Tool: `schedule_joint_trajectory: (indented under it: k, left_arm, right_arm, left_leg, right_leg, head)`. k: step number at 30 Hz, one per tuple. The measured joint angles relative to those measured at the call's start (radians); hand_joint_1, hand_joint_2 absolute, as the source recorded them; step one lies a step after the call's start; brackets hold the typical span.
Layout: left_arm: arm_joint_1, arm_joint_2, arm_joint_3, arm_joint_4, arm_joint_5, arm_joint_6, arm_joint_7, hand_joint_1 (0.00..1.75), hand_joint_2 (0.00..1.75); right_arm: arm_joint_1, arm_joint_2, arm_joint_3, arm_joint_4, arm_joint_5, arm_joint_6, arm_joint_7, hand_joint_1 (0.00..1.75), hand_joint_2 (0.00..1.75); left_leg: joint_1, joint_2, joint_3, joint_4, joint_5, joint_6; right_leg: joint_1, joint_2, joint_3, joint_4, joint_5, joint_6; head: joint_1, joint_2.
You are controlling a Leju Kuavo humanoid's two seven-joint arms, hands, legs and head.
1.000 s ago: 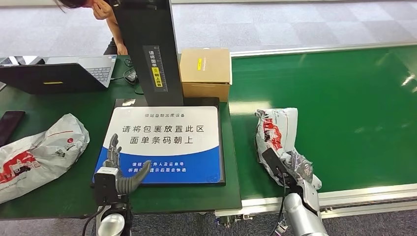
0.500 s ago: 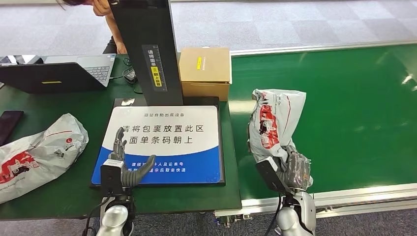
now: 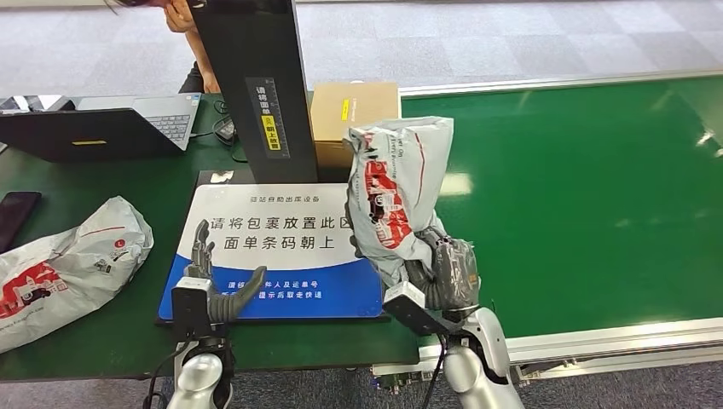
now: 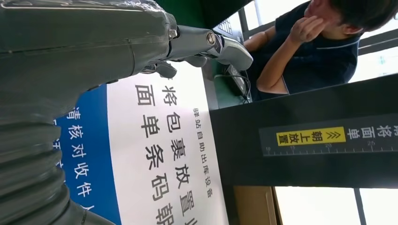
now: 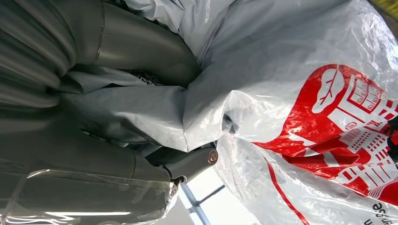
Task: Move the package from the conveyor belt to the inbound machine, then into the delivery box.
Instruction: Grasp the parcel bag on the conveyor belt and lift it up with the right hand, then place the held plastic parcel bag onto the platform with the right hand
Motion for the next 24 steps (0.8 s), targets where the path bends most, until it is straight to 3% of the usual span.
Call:
schedule_joint_trajectory:
  k: [7,12,24]
  left_arm:
    - [0.046,0.0,-0.009,-0.046,0.017,0.043,-0.02,0.0,1.75]
    - [0.074,0.0,-0.028,-0.095,-0.012,0.075,-0.015,0.0,1.75]
    - [0.148,0.0,-0.061,-0.202,-0.034,0.119,-0.003,0.0,1.75]
  right_arm:
    - [-0.054,-0.043,0.119,0.066,0.015,-0.043,-0.038,1.64,1.75]
    - [-0.068,-0.079,0.19,0.098,0.078,-0.09,-0.016,1.66,1.75]
    - [-0.13,-0.106,0.243,0.202,0.084,-0.077,-0.012,1.67,1.75]
  left_leg:
    - [0.0,0.0,-0.001,0.0,0.0,0.0]
    - [0.0,0.0,-0.001,0.0,0.0,0.0]
    - [0.0,0.0,-0.001,0.0,0.0,0.0]
  right_leg:
    - [0.0,0.0,0.0,0.0,0.0,0.0]
    - [0.0,0.0,-0.001,0.0,0.0,0.0]
    - [0.0,0.0,-0.001,0.0,0.0,0.0]
  head:
    - [0.0,0.0]
    - [0.0,0.0]
    - [0.0,0.0]
